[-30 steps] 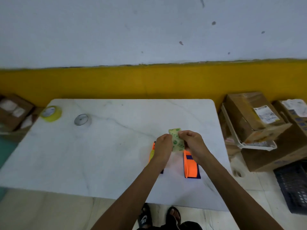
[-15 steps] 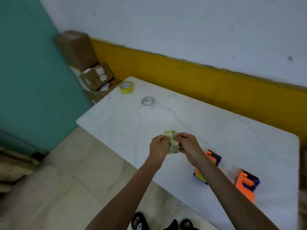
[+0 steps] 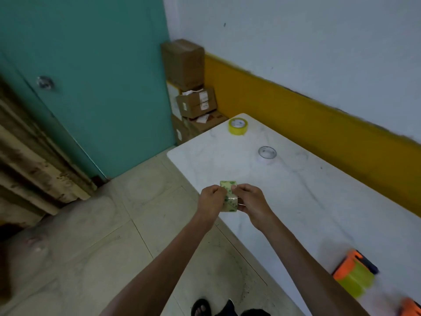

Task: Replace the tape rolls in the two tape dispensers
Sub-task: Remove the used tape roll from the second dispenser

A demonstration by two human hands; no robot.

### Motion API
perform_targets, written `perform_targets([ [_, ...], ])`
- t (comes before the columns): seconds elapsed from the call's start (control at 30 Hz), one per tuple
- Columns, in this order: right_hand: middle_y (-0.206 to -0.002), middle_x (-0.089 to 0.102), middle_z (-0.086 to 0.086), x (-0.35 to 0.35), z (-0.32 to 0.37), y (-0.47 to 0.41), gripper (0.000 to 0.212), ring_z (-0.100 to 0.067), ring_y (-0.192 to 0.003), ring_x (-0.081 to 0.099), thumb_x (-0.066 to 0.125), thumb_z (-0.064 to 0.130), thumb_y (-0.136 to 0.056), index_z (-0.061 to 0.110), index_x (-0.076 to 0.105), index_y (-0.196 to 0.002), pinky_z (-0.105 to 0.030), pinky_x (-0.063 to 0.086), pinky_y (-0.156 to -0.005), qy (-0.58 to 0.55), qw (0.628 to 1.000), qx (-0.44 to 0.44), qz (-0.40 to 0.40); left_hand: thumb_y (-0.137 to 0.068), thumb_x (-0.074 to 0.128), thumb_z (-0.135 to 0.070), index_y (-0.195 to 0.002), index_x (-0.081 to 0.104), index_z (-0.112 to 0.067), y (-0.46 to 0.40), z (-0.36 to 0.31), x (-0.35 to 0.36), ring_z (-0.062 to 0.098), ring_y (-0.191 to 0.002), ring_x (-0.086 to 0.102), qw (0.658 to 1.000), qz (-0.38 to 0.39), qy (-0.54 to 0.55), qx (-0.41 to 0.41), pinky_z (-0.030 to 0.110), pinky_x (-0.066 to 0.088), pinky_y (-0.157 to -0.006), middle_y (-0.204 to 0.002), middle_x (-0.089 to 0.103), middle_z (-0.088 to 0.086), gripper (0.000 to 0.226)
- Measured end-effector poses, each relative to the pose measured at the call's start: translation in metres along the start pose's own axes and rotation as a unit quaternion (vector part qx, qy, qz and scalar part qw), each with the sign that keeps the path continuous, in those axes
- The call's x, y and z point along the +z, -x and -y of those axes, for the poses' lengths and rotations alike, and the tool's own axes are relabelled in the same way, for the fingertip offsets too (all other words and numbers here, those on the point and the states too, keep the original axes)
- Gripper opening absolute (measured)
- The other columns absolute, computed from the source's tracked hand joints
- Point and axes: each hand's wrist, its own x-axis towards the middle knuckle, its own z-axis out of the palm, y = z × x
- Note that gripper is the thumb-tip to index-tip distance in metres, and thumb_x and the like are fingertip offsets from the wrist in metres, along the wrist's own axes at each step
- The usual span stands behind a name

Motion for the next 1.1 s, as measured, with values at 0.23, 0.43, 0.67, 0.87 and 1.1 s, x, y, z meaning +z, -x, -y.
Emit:
perform_targets([
  [0.23, -0.091, 0.071, -0.015, 0.041, 0.008, -0.023, 0.018, -0.025, -0.079, 0.070, 0.062, 0.014, -0.090, -0.003, 0.066, -0.097, -0.028, 0.057, -0.062, -0.005, 1.000, -0.003, -0.010, -0.088, 0.049, -0.015, -0.071, 0.066, -0.012, -0.036, -0.004, -0.035, 0.027, -0.078, 0.064, 1.000, -0.003, 0.001, -0.013, 0.053, 0.057, -0.080, -0.083, 0.068, 0.015, 0.025],
  [0.43, -0.087, 0.071, -0.013, 0.045, 0.021, -0.070, 0.010, -0.024, -0.077, 0.070, 0.061, 0.013, -0.090, 0.004, 0.066, -0.089, -0.029, 0.055, -0.061, -0.009, 0.999, 0.009, -0.029, -0.088, 0.049, -0.016, -0.073, 0.067, -0.014, -0.082, -0.018, -0.033, 0.030, -0.085, 0.067, 0.999, 0.020, -0.022, -0.029, 0.047, 0.057, -0.086, -0.086, 0.069, 0.012, 0.023],
  [0.67, -0.087, 0.070, -0.012, 0.040, 0.043, -0.157, 0.010, -0.025, -0.079, 0.070, 0.061, 0.012, -0.090, 0.005, 0.065, -0.086, -0.032, 0.057, -0.067, -0.029, 0.999, 0.021, -0.041, -0.077, 0.049, -0.024, -0.074, 0.067, -0.013, -0.171, -0.044, -0.021, 0.038, -0.098, 0.068, 0.996, 0.039, -0.051, -0.058, 0.053, 0.057, -0.088, -0.098, 0.071, 0.021, 0.021],
  [0.87, -0.086, 0.070, -0.012, 0.032, 0.071, -0.226, 0.012, -0.026, -0.081, 0.069, 0.061, 0.015, -0.090, 0.005, 0.065, -0.085, -0.036, 0.057, -0.073, -0.022, 0.998, 0.028, -0.054, -0.082, 0.049, -0.023, -0.080, 0.068, -0.012, -0.237, -0.078, -0.006, 0.033, -0.098, 0.068, 0.993, 0.052, -0.064, -0.079, 0.051, 0.057, -0.089, -0.099, 0.072, 0.016, 0.022],
  [1.1, -0.092, 0.070, -0.016, 0.018, 0.079, -0.271, 0.013, -0.029, -0.084, 0.069, 0.060, 0.016, -0.091, 0.007, 0.065, -0.084, -0.042, 0.058, -0.081, -0.043, 0.996, 0.036, -0.072, -0.086, 0.049, -0.026, -0.096, 0.070, -0.010, -0.281, -0.098, 0.011, 0.031, -0.100, 0.067, 0.989, 0.073, -0.100, -0.086, 0.050, 0.057, -0.091, -0.105, 0.070, 0.015, 0.028],
])
